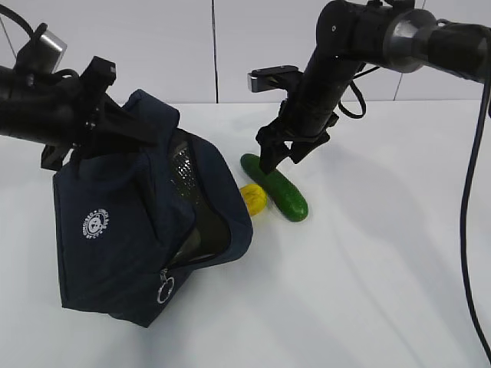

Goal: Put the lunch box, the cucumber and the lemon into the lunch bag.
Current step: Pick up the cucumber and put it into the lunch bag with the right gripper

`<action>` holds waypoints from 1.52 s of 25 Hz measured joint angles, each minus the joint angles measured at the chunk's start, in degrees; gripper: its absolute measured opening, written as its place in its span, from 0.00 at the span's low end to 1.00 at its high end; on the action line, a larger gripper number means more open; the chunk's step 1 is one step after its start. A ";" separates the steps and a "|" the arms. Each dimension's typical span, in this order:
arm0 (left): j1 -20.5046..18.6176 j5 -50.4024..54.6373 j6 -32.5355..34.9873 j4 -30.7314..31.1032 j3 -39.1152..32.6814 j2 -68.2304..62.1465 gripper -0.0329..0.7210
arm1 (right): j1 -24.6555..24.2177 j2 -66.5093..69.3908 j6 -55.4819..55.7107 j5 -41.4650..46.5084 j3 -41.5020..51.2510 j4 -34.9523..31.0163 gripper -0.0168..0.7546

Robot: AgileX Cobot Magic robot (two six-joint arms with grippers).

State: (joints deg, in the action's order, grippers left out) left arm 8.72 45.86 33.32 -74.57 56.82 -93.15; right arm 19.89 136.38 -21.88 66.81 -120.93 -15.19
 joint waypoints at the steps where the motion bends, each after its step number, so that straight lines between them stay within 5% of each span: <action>1: 0.00 0.00 0.00 0.00 0.00 0.00 0.04 | 0.00 -0.03 0.00 -0.38 0.00 -0.10 0.75; 29: 0.00 0.33 0.00 0.00 0.00 0.00 0.04 | 0.00 5.01 -0.24 -7.08 0.00 -0.92 0.76; 38: 0.00 0.33 0.00 0.00 0.00 0.00 0.04 | 0.00 5.04 -0.24 -7.08 0.00 -1.05 0.68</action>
State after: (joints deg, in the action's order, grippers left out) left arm 8.72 46.18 33.32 -74.57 56.82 -93.15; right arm 19.89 141.42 -22.12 59.73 -120.93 -16.23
